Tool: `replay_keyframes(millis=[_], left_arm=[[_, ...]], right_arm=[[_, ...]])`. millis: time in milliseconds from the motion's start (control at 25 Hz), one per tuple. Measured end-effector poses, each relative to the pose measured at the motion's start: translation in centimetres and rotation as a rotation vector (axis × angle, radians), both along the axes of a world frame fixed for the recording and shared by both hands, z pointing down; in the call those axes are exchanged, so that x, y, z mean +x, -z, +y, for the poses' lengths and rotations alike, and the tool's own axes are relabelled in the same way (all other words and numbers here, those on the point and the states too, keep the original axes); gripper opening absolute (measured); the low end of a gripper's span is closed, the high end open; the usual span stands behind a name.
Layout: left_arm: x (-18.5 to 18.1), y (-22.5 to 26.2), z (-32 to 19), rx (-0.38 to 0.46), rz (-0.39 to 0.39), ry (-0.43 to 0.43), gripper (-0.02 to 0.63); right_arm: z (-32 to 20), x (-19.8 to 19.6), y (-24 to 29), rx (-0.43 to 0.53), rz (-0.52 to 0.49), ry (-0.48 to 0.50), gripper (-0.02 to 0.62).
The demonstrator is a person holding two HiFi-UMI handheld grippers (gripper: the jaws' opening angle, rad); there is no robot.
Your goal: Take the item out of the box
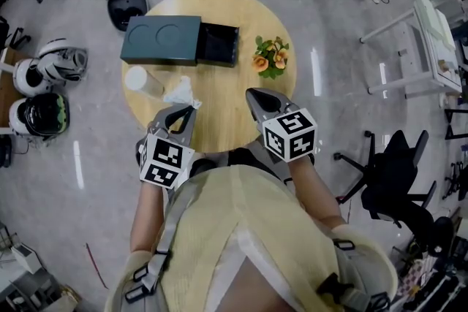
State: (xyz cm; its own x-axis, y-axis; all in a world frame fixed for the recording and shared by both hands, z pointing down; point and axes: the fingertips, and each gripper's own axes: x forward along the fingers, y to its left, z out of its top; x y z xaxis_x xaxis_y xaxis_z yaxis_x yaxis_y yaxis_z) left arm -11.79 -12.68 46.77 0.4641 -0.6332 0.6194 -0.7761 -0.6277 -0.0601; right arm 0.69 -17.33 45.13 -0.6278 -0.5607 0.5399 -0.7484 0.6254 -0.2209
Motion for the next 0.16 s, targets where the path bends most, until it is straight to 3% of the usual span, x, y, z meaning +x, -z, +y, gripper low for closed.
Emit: replay_keyframes(millis=[160], left_arm=[[0.3, -0.43, 0.11, -0.006, -0.034, -0.03, 0.012]], right_arm=[[-0.04, 0.17, -0.11, -0.007, -0.006, -0.002, 0.002]])
